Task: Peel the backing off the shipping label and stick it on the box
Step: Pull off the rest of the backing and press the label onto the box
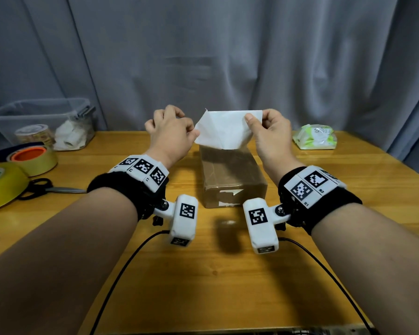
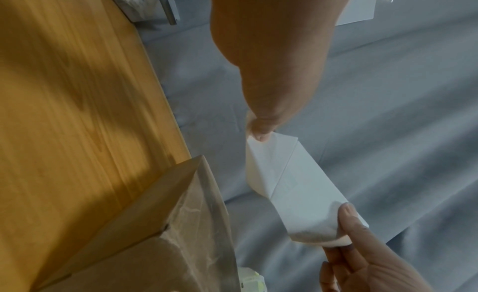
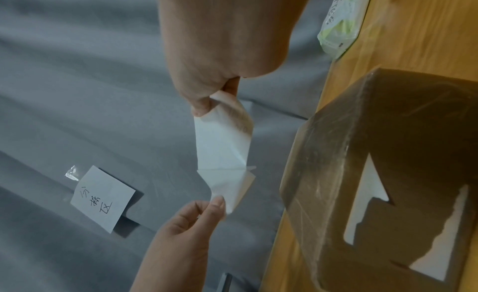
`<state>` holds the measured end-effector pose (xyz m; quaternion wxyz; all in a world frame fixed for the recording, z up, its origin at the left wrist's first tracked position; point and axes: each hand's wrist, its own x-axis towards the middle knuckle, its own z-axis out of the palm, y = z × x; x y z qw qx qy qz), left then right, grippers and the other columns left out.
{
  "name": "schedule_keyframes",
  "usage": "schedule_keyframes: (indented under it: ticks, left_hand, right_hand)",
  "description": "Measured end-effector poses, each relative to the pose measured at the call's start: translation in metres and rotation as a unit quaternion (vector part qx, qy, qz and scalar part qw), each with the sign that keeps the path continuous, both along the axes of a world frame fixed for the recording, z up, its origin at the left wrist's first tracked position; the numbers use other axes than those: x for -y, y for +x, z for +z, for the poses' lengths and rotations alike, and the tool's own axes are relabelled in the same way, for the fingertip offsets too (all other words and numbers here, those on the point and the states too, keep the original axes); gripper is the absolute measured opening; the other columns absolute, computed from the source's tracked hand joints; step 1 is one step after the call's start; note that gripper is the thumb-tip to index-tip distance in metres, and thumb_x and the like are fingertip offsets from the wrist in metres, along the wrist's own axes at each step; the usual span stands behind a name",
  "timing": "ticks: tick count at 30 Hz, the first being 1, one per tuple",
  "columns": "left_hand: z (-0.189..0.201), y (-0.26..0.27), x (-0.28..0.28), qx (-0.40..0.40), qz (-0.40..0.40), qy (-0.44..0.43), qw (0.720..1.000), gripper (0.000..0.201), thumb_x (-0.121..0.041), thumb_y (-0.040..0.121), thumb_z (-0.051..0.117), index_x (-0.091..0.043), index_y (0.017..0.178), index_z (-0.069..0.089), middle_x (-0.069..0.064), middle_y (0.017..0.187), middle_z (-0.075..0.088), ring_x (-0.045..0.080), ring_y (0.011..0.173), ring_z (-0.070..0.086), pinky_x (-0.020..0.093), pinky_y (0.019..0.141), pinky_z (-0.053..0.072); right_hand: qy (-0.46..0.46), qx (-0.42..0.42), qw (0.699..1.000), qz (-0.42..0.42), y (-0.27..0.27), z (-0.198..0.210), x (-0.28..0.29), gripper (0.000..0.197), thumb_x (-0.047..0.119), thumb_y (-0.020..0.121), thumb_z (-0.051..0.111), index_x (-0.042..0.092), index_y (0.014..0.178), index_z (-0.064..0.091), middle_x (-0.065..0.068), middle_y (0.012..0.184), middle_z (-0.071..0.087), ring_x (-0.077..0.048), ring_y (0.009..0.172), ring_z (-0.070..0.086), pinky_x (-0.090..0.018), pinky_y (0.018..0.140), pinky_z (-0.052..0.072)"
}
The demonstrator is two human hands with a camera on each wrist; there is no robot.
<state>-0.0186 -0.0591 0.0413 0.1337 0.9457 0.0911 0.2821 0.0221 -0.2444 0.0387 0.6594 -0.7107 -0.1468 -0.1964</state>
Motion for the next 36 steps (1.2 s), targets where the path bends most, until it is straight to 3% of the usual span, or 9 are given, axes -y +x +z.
schedule_keyframes:
  ticks: [5, 8, 10, 12, 16, 19, 22, 29, 36]
  left_hand:
    - [-0.003, 0.002, -0.002, 0.012, -0.052, -0.156, 0.986, 0.019, -0.035, 0.084, 0.06, -0.021, 0.072, 0.063, -0.006, 0.112, 0.046, 0.017, 0.117, 0.039, 0.032, 0.101, 0.028]
    - [0.0, -0.004, 0.0, 0.066, -0.169, -0.385, 0.905, 0.019, -0.019, 0.089, 0.059, -0.017, 0.07, 0.058, 0.0, 0.106, 0.054, 0.005, 0.088, 0.053, 0.005, 0.08, 0.039]
    - [0.003, -0.005, 0.004, 0.077, -0.196, -0.494, 0.843, 0.025, -0.018, 0.094, 0.051, -0.019, 0.069, 0.053, 0.0, 0.09, 0.058, 0.006, 0.076, 0.052, 0.017, 0.077, 0.043]
    - [0.004, -0.005, 0.009, 0.079, -0.21, -0.537, 0.813, 0.027, -0.025, 0.099, 0.041, -0.019, 0.074, 0.05, 0.004, 0.088, 0.057, 0.015, 0.086, 0.054, 0.033, 0.082, 0.048]
    - [0.006, -0.006, 0.017, 0.079, -0.212, -0.523, 0.822, 0.027, -0.036, 0.1, 0.032, -0.019, 0.084, 0.045, 0.008, 0.088, 0.052, 0.02, 0.081, 0.049, 0.029, 0.065, 0.044]
    - [0.009, -0.009, 0.021, 0.036, -0.232, -0.533, 0.813, 0.015, -0.032, 0.097, 0.046, -0.02, 0.088, 0.045, -0.001, 0.089, 0.058, 0.012, 0.078, 0.058, 0.02, 0.056, 0.05]
    - [0.014, -0.013, 0.023, -0.01, -0.267, -0.554, 0.789, 0.028, -0.007, 0.085, 0.065, -0.014, 0.103, 0.044, 0.003, 0.1, 0.063, 0.015, 0.089, 0.065, 0.03, 0.077, 0.058]
    - [0.014, -0.012, 0.018, 0.035, -0.189, -0.558, 0.807, 0.073, 0.001, 0.082, 0.066, -0.021, 0.135, 0.022, 0.012, 0.089, 0.068, 0.019, 0.08, 0.068, 0.027, 0.077, 0.058]
    - [0.001, 0.0, 0.015, 0.087, -0.112, -0.54, 0.829, 0.068, -0.001, 0.076, 0.067, -0.025, 0.125, 0.026, 0.029, 0.118, 0.058, 0.033, 0.107, 0.063, 0.037, 0.096, 0.052]
  right_hand:
    - [0.035, -0.007, 0.999, -0.005, 0.001, -0.001, 0.002, 0.017, 0.021, 0.086, 0.061, 0.008, 0.077, 0.056, -0.01, 0.075, 0.056, -0.017, 0.07, 0.049, -0.033, 0.065, 0.042]
    - [0.053, -0.018, 0.998, -0.018, 0.003, 0.0, 0.007, 0.026, 0.023, 0.087, 0.061, 0.018, 0.065, 0.046, -0.005, 0.067, 0.049, -0.014, 0.064, 0.042, -0.029, 0.06, 0.038]
    - [0.044, -0.015, 0.999, -0.015, 0.002, 0.001, 0.008, 0.032, 0.025, 0.087, 0.062, 0.022, 0.062, 0.042, -0.002, 0.062, 0.044, -0.014, 0.06, 0.038, -0.029, 0.058, 0.035]
    - [0.04, -0.011, 0.999, -0.013, 0.0, 0.001, 0.007, 0.034, 0.026, 0.087, 0.061, 0.022, 0.062, 0.039, 0.001, 0.059, 0.04, -0.013, 0.059, 0.035, -0.03, 0.058, 0.034]
    - [0.065, -0.014, 0.998, -0.017, -0.001, 0.0, 0.002, 0.031, 0.028, 0.089, 0.059, 0.021, 0.065, 0.039, -0.008, 0.063, 0.042, -0.02, 0.062, 0.037, -0.032, 0.059, 0.035]
    - [0.094, -0.028, 0.995, -0.022, 0.0, -0.001, 0.002, 0.025, 0.029, 0.089, 0.057, 0.018, 0.071, 0.043, -0.014, 0.066, 0.047, -0.021, 0.063, 0.041, -0.03, 0.059, 0.038]
    - [0.114, -0.044, 0.992, -0.036, 0.002, -0.001, 0.004, 0.023, 0.026, 0.09, 0.056, 0.019, 0.071, 0.045, -0.005, 0.067, 0.05, -0.017, 0.064, 0.045, -0.028, 0.058, 0.04]
    - [0.139, -0.076, 0.986, -0.046, 0.011, -0.003, 0.011, 0.033, 0.022, 0.085, 0.065, 0.017, 0.057, 0.047, 0.004, 0.056, 0.043, -0.008, 0.054, 0.037, -0.017, 0.05, 0.036]
    - [0.128, -0.075, 0.988, -0.039, 0.011, 0.0, 0.005, 0.036, 0.019, 0.085, 0.065, 0.017, 0.054, 0.045, 0.002, 0.055, 0.042, -0.01, 0.055, 0.037, -0.018, 0.049, 0.035]
